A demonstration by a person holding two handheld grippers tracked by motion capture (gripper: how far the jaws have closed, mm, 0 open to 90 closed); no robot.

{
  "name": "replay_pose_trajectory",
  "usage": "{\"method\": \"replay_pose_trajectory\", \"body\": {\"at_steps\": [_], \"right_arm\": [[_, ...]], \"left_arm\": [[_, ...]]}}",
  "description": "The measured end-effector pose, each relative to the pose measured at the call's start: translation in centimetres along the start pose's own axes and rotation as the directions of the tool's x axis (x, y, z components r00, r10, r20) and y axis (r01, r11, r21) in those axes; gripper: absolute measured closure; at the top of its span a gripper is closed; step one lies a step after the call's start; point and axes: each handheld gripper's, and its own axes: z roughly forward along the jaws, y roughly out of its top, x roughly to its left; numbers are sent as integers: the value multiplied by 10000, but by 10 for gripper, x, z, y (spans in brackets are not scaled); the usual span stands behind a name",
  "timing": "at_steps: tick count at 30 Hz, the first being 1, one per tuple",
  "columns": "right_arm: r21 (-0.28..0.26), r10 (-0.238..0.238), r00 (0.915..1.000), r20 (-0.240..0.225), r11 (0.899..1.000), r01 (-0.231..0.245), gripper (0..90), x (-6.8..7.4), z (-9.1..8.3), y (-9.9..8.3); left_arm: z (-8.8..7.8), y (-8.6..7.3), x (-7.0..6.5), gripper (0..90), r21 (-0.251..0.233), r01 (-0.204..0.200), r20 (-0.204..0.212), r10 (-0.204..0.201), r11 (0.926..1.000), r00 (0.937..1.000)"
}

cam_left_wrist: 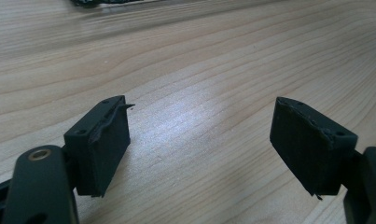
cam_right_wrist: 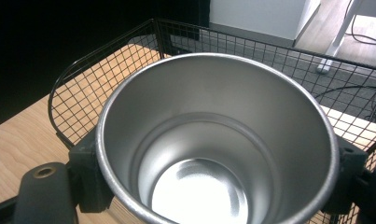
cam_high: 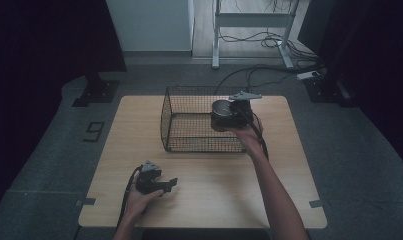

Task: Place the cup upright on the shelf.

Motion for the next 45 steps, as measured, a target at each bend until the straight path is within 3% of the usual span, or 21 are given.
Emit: {"method": "replay_pose_trajectory", "body": {"at_steps": [5, 12, 20, 45], "right_arm": [[115, -15, 10000, -74, 9999, 16, 186, -1, 7, 5], [121, 71, 10000, -58, 9999, -70, 185, -5, 15, 10], [215, 206, 9998, 69, 9996, -207, 185, -11, 23, 13], [427, 609, 9973, 412, 9971, -626, 185, -27, 69, 24]], "left_arm": [[2, 0, -2, 201, 118, -181, 28, 180, 9998, 9998], [-5, 1, 3, 201, -100, 14, -31, -15, 9999, 10000], [-6, 1, 2, 201, -141, -71, 71, 72, 9999, 9999], [-12, 1, 8, 201, -281, 104, 96, -102, 9996, 9999]]}}
